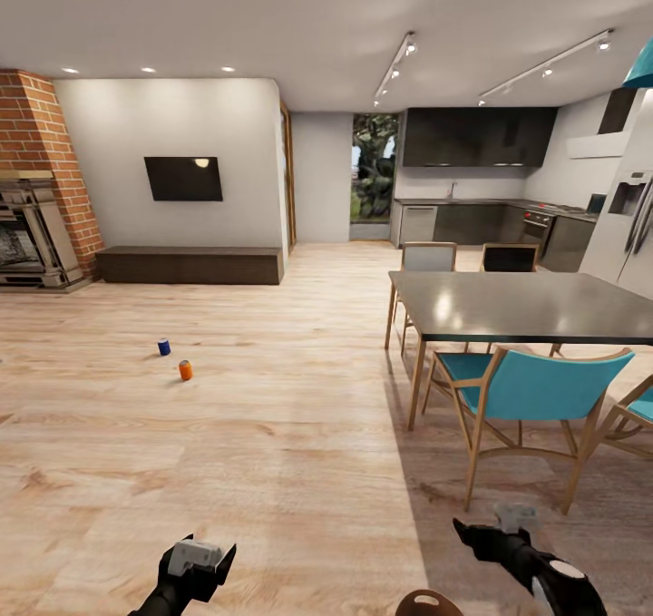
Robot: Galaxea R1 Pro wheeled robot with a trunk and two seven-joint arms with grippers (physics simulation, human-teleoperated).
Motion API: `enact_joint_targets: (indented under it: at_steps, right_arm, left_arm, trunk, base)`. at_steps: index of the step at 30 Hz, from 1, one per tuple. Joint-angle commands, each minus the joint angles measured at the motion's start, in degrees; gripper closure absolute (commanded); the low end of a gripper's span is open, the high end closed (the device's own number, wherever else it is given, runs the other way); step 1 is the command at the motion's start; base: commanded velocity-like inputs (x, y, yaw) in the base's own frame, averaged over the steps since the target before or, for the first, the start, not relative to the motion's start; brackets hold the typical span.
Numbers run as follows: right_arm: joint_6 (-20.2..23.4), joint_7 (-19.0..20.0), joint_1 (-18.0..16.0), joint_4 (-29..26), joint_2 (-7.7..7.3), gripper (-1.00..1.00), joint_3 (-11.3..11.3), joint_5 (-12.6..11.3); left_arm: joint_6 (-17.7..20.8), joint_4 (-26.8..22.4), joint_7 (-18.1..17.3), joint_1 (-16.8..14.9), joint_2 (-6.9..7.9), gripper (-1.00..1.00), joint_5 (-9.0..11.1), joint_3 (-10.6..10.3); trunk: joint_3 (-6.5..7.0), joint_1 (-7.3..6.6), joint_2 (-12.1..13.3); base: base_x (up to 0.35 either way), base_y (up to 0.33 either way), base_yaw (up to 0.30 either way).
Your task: Put the three can of soda from the living room inside the tash can in the kitchen.
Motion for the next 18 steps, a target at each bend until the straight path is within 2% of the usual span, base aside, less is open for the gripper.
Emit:
enact_joint_targets:
  at_steps: [1,4,5,7,9,14,16,17,18]
  right_arm:
    - [10.18,-0.11,-6.17,1.06,-2.37,-1.0,-0.04,0.11]
    - [18.12,-0.19,-13.13,4.4,-5.11,-1.0,-0.05,0.18]
    - [23.72,-0.7,-21.4,12.35,-8.31,-1.0,-0.06,0.23]
    - [26.74,-2.42,-33.11,29.37,-13.05,-1.0,0.2,0.38]
    - [25.49,-3.25,-39.43,38.81,-15.08,-1.0,0.75,0.51]
    - [22.97,-3.91,-44.41,46.64,-16.75,-1.0,3.01,0.72]
    - [22.67,-3.86,-45.04,47.63,-16.97,-1.0,3.77,0.71]
    - [22.35,-3.65,-45.81,48.74,-17.16,-1.0,5.31,0.61]
    - [22.24,-3.55,-45.88,48.88,-17.14,-1.0,5.53,0.56]
  left_arm:
    - [0.01,-0.05,-0.03,0.0,0.0,-1.0,0.01,0.0]
    - [0.05,-0.04,-0.05,0.0,0.0,-1.0,-0.01,-0.01]
    - [0.07,-0.03,-0.05,-0.03,0.0,-1.0,-0.05,0.01]
    - [0.09,0.03,-0.03,-0.04,0.0,-1.0,-0.12,0.05]
    - [0.09,0.1,-0.02,-0.05,0.0,-1.0,-0.14,0.06]
    - [0.1,0.19,-0.03,-0.06,0.0,-1.0,-0.15,0.07]
    - [0.1,0.22,-0.04,-0.06,0.0,-1.0,-0.16,0.07]
    - [0.1,0.23,-0.04,-0.06,0.0,-1.0,-0.18,0.07]
    - [0.1,0.24,-0.02,-0.06,0.0,-1.0,-0.19,0.07]
  trunk:
    - [-0.01,0.0,0.0]
    - [-0.01,0.0,0.0]
    - [-0.01,0.0,0.0]
    - [-0.01,0.0,0.0]
    - [-0.01,0.0,0.0]
    - [-0.01,0.0,0.0]
    - [-0.01,0.0,0.0]
    - [-0.01,0.0,0.0]
    - [-0.01,0.0,0.0]
  base:
    - [0.0,0.0,0.0]
    - [0.0,0.0,0.0]
    - [0.0,0.0,0.0]
    - [0.0,0.0,0.0]
    - [0.0,0.0,0.0]
    - [0.0,0.0,0.0]
    - [0.0,0.0,0.0]
    - [0.0,0.0,0.0]
    - [0.0,0.0,0.0]
